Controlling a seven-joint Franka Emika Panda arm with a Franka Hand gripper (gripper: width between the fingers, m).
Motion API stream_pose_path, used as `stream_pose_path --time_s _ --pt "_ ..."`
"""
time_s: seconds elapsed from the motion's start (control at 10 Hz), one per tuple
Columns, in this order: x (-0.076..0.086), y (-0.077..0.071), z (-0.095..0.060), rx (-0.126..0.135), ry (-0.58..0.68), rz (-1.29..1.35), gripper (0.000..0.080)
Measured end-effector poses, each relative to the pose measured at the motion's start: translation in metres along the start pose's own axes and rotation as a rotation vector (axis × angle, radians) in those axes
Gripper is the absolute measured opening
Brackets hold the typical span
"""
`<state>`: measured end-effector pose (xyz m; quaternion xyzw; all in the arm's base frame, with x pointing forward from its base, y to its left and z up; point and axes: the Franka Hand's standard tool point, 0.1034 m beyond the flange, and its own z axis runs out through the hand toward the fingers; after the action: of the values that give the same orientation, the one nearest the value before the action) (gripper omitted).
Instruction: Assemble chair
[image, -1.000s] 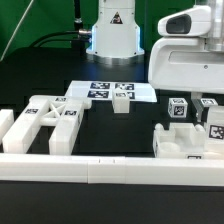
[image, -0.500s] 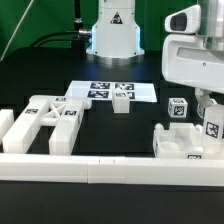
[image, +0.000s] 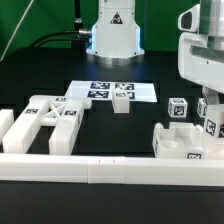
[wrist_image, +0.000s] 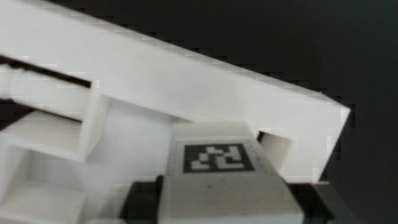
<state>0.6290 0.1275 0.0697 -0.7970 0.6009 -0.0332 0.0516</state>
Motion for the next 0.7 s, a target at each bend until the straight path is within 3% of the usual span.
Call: stream_pose_path --time_s 0.1,0.3,0.7 --pt "-0.0019 -0.0001 0.0002 0.001 -0.006 0.007 0.0366" --pt "-0.0018 0.0000 0.0003 0.001 -0.006 -0.049 0.0603" --pt "-0.0003 0.0001 0.0003 0.001 -0.004 -0.300 0.0647"
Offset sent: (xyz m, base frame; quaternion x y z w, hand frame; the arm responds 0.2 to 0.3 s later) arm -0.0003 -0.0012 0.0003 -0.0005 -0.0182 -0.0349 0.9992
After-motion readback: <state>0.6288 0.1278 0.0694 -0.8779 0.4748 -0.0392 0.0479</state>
